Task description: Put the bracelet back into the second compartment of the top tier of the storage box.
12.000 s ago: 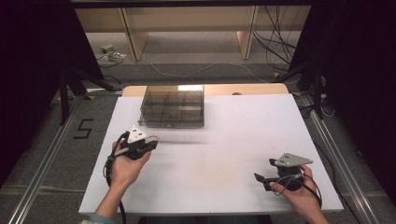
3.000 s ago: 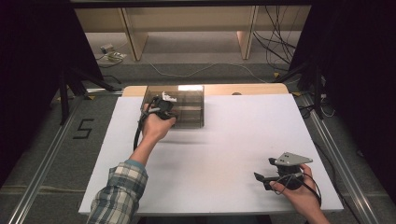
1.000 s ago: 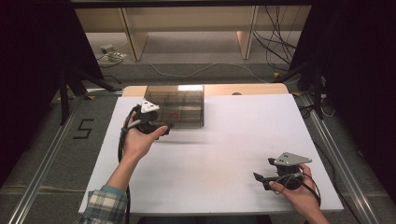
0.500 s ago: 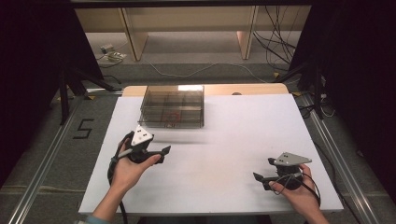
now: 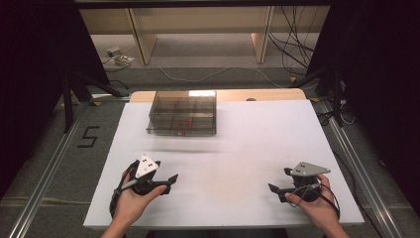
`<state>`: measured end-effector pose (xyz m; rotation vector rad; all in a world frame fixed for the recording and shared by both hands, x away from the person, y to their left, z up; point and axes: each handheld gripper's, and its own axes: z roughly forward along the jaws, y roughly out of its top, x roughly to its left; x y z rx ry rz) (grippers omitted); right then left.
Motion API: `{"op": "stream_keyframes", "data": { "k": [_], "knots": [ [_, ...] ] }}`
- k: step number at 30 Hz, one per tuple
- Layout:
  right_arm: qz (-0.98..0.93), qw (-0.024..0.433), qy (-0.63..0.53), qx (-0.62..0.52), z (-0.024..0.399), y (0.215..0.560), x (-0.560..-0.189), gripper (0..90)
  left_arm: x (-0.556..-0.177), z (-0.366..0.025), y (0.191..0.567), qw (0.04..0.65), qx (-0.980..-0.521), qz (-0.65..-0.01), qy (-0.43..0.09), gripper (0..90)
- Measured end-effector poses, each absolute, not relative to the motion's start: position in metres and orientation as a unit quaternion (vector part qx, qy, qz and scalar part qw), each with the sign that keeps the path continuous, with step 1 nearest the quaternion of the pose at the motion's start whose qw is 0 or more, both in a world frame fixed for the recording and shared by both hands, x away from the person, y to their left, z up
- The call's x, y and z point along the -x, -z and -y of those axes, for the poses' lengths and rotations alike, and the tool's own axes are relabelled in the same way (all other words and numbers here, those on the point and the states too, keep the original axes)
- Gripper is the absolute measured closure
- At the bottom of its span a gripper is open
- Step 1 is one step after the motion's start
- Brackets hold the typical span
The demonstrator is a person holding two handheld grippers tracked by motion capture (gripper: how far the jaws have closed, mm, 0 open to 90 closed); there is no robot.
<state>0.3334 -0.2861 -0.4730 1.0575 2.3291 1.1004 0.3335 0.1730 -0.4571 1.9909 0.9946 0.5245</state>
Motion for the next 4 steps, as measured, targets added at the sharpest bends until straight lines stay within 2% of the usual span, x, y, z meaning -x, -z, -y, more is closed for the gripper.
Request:
{"op": "stream_keyframes", "data": {
  "k": [1,4],
  "knots": [
    [-0.823,0.176,-0.388,-0.377,0.286,0.473,-0.333,18.4,-0.333,-0.167,0.458,0.412,-0.797,-0.393,-0.2,22.4],
    [-0.821,0.176,-0.39,-0.377,0.287,0.472,-0.334,18.2,-0.329,-0.134,0.461,0.421,-0.82,-0.366,-0.129,15.8]
  ]
}}
